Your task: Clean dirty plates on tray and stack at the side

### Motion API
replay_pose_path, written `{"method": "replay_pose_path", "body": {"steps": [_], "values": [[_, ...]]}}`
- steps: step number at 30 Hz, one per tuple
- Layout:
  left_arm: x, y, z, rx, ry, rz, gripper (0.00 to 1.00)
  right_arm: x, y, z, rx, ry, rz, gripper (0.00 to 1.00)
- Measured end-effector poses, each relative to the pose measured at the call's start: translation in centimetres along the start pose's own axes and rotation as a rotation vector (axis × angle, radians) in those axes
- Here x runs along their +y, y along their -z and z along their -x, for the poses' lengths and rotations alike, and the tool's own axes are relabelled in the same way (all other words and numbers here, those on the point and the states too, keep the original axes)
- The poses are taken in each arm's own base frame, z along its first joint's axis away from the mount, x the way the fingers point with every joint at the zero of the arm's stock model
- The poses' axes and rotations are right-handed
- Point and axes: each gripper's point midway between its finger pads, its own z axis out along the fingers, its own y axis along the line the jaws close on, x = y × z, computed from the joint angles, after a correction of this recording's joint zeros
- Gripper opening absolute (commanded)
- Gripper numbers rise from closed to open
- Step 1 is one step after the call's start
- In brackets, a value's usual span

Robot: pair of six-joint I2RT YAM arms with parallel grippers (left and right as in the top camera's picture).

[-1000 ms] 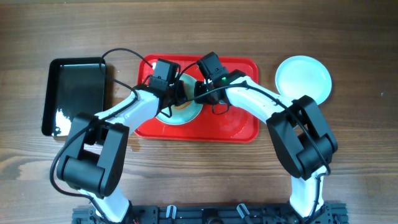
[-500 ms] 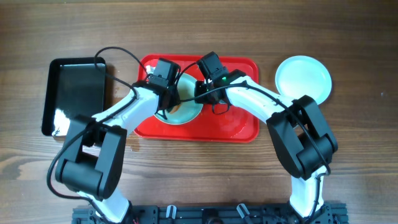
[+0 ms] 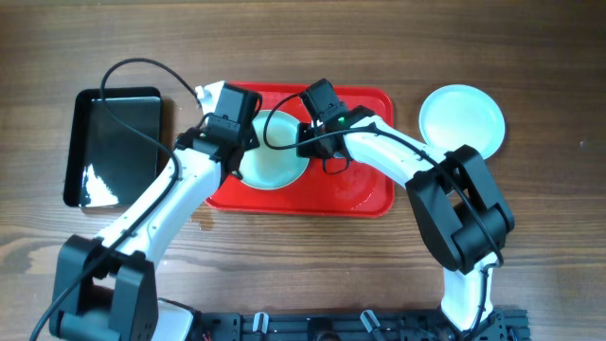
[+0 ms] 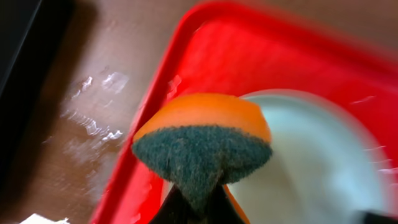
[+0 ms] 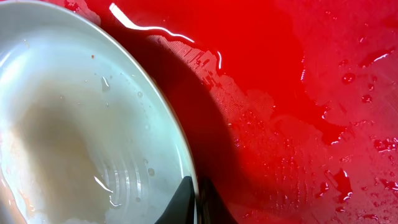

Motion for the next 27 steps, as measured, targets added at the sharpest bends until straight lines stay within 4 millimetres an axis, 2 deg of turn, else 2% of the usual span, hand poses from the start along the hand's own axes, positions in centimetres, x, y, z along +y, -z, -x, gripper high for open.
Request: {"method": "replay_pose_path", "body": {"steps": [2, 4, 6, 13, 18, 22, 27], "values": [[-1.6, 0.1, 0.7, -0.02, 0.023, -0.078, 0.04, 0.0, 0.0, 0.0, 0.0, -0.001, 0.0, 0.04], [-3.3, -0.3, 0.7, -0.008, 0.035, -0.16, 0.04, 0.0, 0.0, 0.0, 0.0, -0.003, 0.0, 0.05], [-4.3, -1.2, 0.3, 0.011, 0.034, -0.197, 0.04, 0.0, 0.0, 0.0, 0.0, -0.005, -0.001, 0.04], [-6.4, -6.3, -2.9, 0.112, 0.032, -0.262, 0.04, 0.0, 0.0, 0.0, 0.0, -0.005, 0.0, 0.04], [-8.6, -7.6, -3.8, 0.148, 0.05, -0.369, 0.05, 0.0, 0.0, 0.0, 0.0, -0.005, 0.0, 0.04], [-8.4, -7.6, -4.7, 0.185, 0.048, -0.366, 0.04, 0.0, 0.0, 0.0, 0.0, -0.005, 0.0, 0.04], [-5.7, -8.1, -5.5, 0.23, 0.054, -0.238, 0.04, 0.0, 0.0, 0.0, 0.0, -0.005, 0.0, 0.04]]}}
